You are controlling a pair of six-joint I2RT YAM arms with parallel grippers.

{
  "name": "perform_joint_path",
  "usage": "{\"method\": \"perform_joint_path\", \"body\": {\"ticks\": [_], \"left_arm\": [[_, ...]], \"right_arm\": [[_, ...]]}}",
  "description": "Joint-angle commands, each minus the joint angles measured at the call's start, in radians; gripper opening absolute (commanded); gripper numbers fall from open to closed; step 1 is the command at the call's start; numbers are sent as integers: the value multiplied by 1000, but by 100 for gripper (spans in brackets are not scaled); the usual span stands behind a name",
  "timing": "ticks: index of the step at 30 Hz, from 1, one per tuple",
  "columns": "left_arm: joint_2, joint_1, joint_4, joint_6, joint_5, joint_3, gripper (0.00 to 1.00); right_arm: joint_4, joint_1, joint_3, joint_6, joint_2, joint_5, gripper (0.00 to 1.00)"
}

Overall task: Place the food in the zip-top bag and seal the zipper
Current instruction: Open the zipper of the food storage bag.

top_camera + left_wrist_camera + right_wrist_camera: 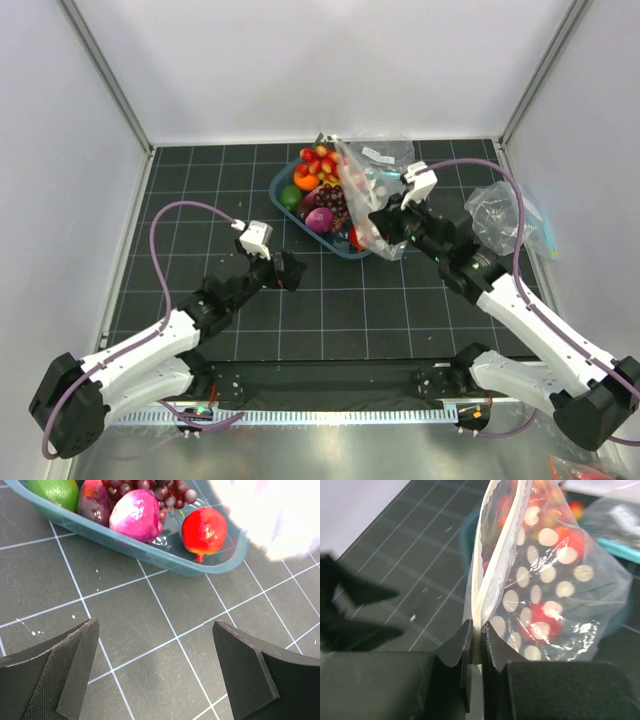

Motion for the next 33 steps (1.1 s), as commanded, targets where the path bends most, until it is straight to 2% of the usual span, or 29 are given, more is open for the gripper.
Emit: {"method": "perform_joint_path", "body": {"ticks": [1, 7, 11, 15, 22, 25, 33], "left_arm": [[-28, -2, 49, 9, -3, 34, 100], [-67, -2, 40, -24, -79, 23, 100], [-99, -2, 46, -75, -182, 0, 100], [-71, -3, 61, -207, -290, -6, 100], [31, 3, 153, -420, -204, -11, 100], [56, 4, 210, -460, -101, -21, 99], [47, 18, 284, -578, -55, -57, 100]], "right_arm": [[-5, 33, -51, -16, -18, -235, 10], [2, 110, -102, -32, 45, -257, 9], [29, 150, -129, -39, 75, -242, 8], [78, 170, -174, -33, 62, -239, 8], [101, 193, -195, -30, 43, -229, 8], [97, 211, -195, -39, 43, -210, 8], [78, 287, -199, -49, 58, -164, 7]]}}
